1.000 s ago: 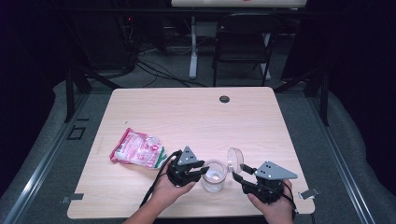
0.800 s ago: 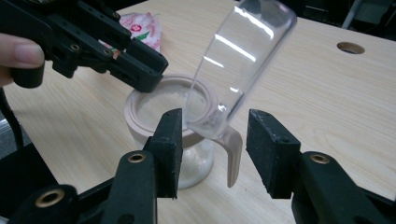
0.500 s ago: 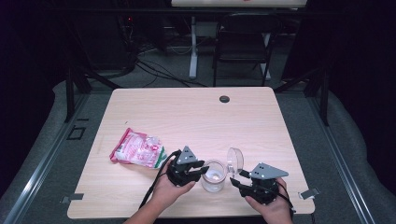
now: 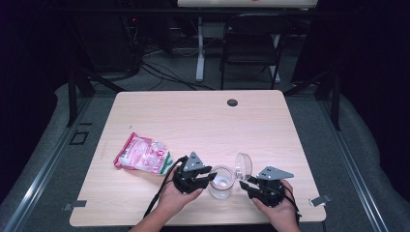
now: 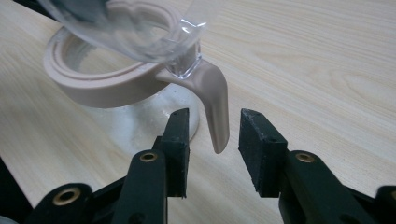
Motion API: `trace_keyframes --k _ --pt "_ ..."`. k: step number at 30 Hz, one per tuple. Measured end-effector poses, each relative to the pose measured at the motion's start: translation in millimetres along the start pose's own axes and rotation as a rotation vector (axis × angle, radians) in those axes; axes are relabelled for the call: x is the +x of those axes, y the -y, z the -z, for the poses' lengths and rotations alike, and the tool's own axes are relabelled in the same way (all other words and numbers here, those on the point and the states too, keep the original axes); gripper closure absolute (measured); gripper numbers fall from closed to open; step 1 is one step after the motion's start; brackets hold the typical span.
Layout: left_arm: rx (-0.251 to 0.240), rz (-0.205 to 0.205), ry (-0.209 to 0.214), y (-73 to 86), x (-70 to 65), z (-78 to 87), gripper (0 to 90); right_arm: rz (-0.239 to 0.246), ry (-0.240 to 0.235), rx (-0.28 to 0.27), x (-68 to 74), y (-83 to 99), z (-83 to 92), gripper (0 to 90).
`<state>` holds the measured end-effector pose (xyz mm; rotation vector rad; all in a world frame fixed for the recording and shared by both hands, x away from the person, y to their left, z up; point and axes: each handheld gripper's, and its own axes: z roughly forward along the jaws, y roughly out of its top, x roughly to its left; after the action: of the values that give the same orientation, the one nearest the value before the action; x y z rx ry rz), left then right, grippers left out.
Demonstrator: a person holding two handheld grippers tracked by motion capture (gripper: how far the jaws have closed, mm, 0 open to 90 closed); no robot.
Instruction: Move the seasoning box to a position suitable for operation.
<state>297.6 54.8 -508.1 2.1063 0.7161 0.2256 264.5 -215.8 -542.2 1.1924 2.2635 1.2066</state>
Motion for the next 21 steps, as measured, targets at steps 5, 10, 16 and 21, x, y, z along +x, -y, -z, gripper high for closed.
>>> trace_keyframes --k 5,10,16,21 --pt "-0.02 -0.002 -0.007 0.2 0.3 4.0 66.9 0.002 0.002 -0.016 -2.5 1.0 -0.8 70.5" --pt "-0.026 0.006 -0.012 1.5 2.6 8.7 65.4 -0.008 -0.021 -0.034 -4.1 0.7 -1.5 74.3" --pt "-0.035 0.021 -0.03 3.2 8.3 14.9 64.8 -0.004 -0.022 -0.051 -3.6 -0.7 -2.8 78.0" --pt "-0.041 0.039 -0.048 6.1 12.9 20.0 64.5 -0.018 -0.028 -0.046 -7.6 -2.4 -4.0 79.5"
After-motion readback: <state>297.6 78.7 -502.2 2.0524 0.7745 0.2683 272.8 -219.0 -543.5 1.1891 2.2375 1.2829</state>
